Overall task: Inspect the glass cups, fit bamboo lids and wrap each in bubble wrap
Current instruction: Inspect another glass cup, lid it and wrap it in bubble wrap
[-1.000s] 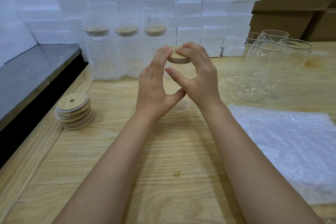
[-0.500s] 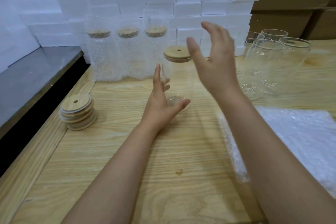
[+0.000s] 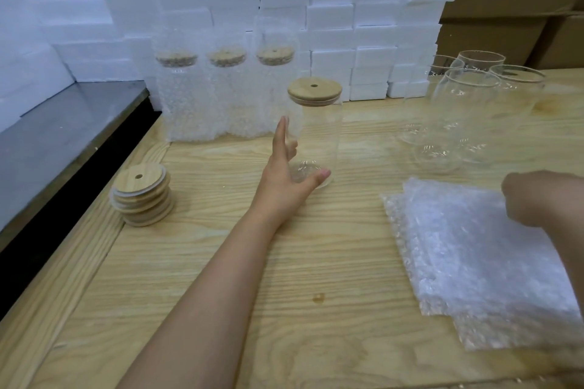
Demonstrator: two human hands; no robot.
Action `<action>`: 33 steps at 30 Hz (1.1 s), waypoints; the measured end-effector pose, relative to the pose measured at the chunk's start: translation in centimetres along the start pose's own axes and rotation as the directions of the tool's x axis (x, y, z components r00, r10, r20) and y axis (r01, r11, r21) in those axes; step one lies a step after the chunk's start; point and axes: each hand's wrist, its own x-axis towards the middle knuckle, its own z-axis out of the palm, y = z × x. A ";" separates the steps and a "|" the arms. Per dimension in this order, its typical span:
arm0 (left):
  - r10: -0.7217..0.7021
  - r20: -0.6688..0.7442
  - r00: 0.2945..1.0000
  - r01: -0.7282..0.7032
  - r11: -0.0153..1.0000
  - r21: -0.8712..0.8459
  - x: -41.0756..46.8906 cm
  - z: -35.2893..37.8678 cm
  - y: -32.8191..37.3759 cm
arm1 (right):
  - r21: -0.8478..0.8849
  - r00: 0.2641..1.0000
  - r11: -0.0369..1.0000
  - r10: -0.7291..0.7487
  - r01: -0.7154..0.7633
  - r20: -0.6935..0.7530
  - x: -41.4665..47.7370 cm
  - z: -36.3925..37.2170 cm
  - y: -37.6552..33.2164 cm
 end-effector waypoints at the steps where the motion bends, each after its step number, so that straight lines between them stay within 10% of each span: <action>1: -0.002 -0.002 1.000 0.002 1.000 -0.004 0.0 0.0 0.0 | 0.032 1.000 0.999 0.015 -0.015 -0.003 0.1 0.4 -0.2; 10: 0.003 -0.060 0.998 -0.007 0.998 -0.058 0.0 -0.2 0.2 | 0.260 0.962 0.955 0.194 -0.141 -0.194 -1.3 -1.7 -1.2; 15: 0.085 -0.405 0.910 -0.099 0.995 -0.014 -0.4 -0.4 0.8 | 0.271 0.839 0.955 0.047 0.121 -0.542 -5.5 -5.4 -2.8; 21: 0.211 -0.630 0.747 -0.173 0.977 0.122 -0.2 -0.8 0.6 | 0.259 0.546 0.712 -0.206 0.653 -0.812 -9.2 -8.5 -8.2; 30: 0.258 -0.479 0.839 -0.337 0.938 -0.085 -0.6 -0.7 0.6 | -0.211 -0.076 0.448 -0.301 0.869 -0.951 -10.2 -6.2 -16.1; 33: 0.252 -0.412 0.876 -0.347 0.922 -0.174 -0.7 -0.8 0.7 | -0.246 -0.131 0.379 -0.304 0.892 -0.944 -10.3 -4.3 -17.7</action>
